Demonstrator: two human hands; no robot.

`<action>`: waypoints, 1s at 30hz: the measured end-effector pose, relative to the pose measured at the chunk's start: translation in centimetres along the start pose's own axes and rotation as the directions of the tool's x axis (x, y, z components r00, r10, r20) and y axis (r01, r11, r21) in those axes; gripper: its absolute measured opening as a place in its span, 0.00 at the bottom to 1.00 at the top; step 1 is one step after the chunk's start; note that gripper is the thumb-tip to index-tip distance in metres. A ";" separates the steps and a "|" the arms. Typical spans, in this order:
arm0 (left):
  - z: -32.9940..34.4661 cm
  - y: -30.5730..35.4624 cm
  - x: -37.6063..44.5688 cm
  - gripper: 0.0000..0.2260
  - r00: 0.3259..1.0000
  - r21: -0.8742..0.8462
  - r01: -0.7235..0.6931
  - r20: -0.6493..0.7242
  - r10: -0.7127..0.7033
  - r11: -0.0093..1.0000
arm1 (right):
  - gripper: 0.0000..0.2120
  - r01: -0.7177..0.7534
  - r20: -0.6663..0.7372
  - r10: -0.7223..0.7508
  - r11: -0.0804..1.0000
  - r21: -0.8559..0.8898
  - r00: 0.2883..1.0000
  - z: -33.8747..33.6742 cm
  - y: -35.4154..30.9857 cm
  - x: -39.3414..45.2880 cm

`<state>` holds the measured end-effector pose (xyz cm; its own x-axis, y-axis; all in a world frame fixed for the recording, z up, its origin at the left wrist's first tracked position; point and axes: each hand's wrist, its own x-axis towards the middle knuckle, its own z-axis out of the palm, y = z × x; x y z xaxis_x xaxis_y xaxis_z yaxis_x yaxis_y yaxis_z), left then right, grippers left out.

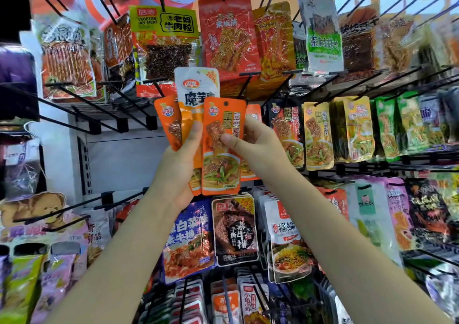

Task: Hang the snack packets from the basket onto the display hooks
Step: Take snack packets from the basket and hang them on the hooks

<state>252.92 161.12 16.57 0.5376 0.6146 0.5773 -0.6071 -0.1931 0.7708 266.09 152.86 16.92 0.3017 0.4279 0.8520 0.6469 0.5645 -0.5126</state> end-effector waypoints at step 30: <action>-2.0 -1.0 0.0 0.09 0.999 0.042 -0.037 -0.005 0.038 0.998 | 0.14 -0.053 -0.215 -0.052 0.889 -0.455 0.975 -2.4 1.1 3.3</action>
<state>252.37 162.81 15.23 0.5113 0.6109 0.6044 -0.6014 -0.2481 0.7595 269.44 153.15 19.42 0.4111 0.2361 0.8805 0.8779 0.1578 -0.4522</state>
